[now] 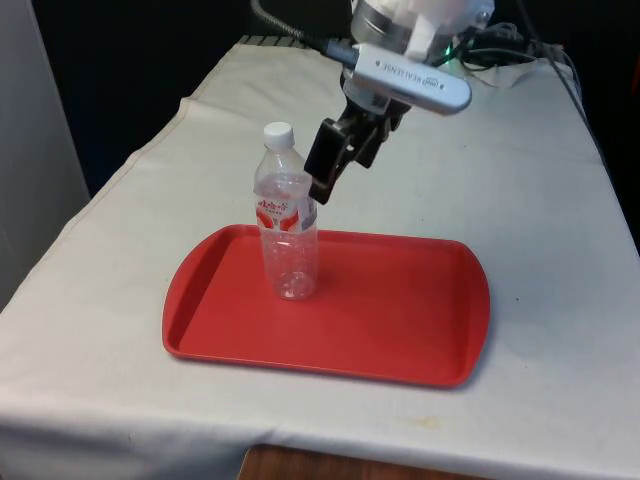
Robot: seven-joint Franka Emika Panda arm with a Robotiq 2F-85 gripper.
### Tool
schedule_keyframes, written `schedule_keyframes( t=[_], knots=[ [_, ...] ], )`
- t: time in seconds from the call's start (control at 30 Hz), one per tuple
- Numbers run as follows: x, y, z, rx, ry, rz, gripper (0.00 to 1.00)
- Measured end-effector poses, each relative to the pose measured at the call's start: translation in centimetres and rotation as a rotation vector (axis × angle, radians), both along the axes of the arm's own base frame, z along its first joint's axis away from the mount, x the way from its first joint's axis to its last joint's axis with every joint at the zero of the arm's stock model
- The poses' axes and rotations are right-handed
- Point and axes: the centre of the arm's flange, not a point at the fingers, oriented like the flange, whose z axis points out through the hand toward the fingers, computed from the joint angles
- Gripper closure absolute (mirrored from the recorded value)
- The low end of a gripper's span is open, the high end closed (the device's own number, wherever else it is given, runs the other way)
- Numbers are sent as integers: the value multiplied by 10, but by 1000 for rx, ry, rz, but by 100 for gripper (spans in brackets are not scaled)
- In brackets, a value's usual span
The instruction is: Place the bottle upright on the tray.
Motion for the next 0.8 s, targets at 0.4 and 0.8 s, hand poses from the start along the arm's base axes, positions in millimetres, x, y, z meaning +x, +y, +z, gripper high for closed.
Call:
schedule_keyframes(
  t=[0.4,0.8],
  knots=[
    [-1,2,19,9,-13,17,0],
    [-2,6,39,17,-23,54,0]
  ],
)
